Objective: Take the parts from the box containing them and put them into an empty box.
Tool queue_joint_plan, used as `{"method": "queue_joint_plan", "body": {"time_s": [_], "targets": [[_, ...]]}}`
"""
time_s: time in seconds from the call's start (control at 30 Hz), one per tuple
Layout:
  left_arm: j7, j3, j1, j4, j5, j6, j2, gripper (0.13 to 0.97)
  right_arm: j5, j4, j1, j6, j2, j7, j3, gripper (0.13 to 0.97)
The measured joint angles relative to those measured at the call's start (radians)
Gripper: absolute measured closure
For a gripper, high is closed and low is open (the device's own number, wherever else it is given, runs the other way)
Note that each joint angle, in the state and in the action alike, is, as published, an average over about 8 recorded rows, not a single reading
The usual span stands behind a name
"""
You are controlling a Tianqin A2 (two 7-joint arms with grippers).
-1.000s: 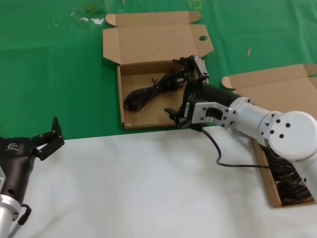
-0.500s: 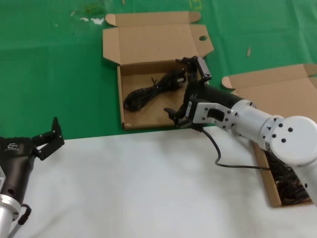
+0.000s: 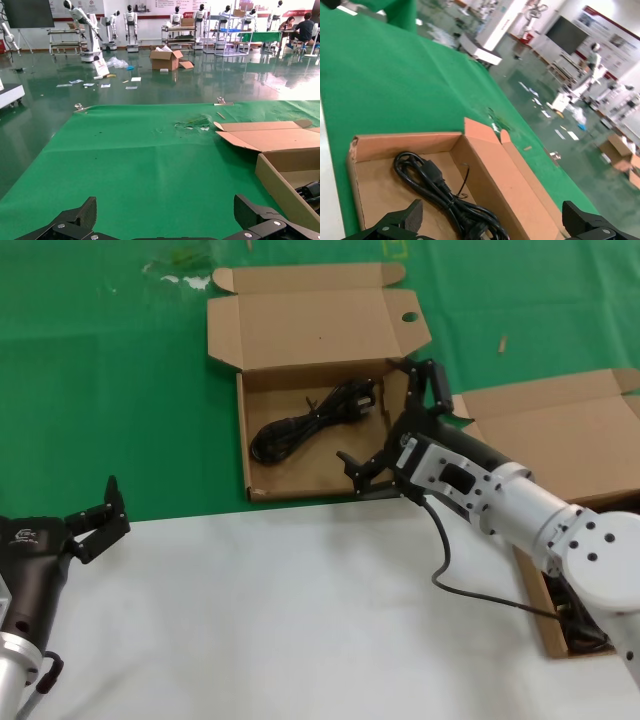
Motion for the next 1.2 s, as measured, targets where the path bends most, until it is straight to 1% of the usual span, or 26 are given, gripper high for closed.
{"method": "queue_joint_plan", "body": {"time_s": [1.2], "targets": [[0.000, 0.000, 0.000, 0.000, 0.000, 0.000, 0.000, 0.132, 0.246, 0.203, -0.308, 0.229, -0.021, 0.199, 0.190, 0.129]]}}
